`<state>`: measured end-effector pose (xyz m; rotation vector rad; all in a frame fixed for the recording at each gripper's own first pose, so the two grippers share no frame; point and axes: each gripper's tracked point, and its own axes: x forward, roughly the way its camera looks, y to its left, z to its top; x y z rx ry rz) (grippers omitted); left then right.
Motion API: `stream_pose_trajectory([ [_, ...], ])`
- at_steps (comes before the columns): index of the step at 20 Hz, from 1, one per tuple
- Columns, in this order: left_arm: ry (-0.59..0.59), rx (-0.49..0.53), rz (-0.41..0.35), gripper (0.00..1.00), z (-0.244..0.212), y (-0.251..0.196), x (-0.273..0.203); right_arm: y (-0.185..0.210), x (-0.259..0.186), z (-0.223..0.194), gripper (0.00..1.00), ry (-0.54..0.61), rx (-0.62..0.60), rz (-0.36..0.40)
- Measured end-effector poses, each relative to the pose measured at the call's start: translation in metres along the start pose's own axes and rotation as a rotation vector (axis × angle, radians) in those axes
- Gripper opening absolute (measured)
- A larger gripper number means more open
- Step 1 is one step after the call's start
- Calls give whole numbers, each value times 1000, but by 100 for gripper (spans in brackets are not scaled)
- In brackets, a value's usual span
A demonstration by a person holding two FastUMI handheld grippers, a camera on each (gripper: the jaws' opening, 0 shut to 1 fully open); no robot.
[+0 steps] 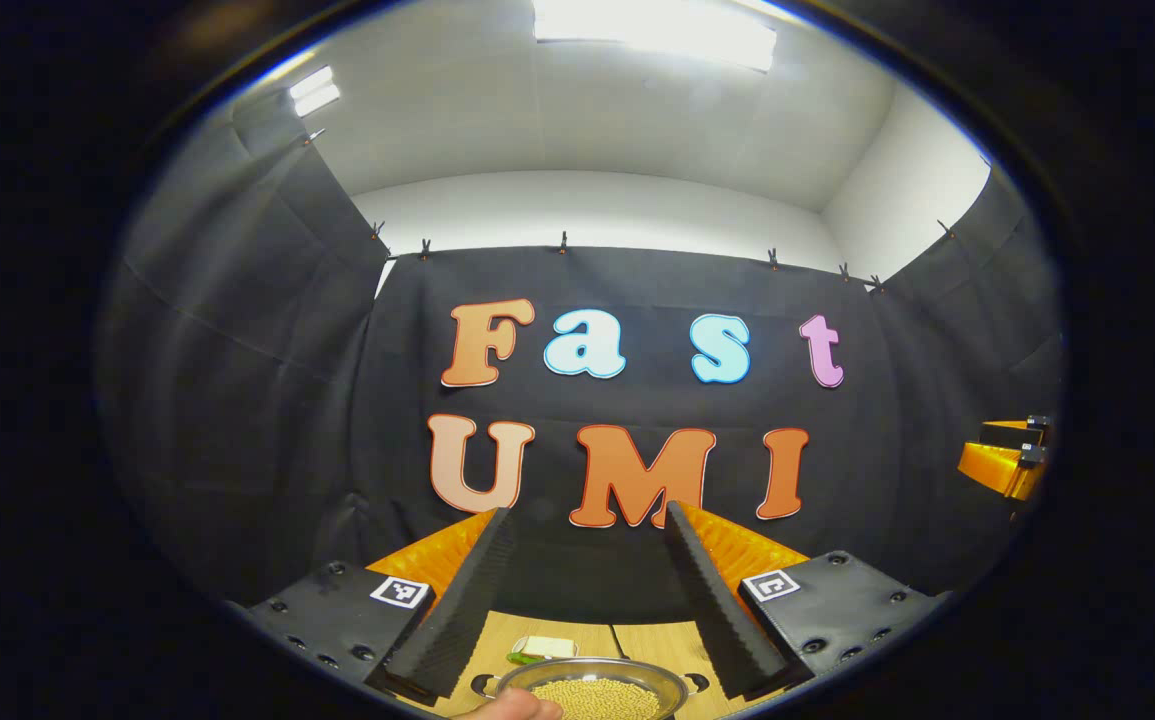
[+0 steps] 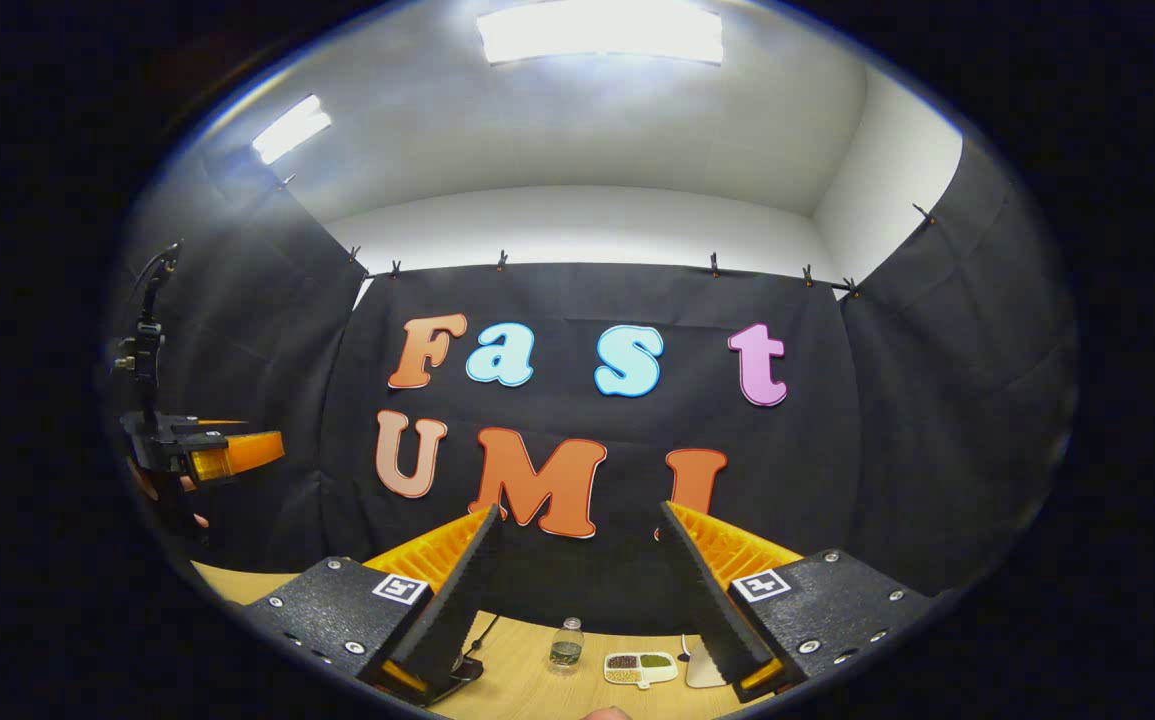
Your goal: First push the handle of the pot to place it horizontally, then grasp the pot with both hands and set it on the induction cooktop.
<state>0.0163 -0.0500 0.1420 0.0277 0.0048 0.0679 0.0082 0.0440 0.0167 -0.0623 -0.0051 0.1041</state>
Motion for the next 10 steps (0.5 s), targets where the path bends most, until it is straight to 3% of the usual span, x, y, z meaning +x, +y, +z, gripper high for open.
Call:
stream_pose_trajectory([
  [10,0,19,8,100,3,3,-5,-15,5,-1,95,12,6,23],
])
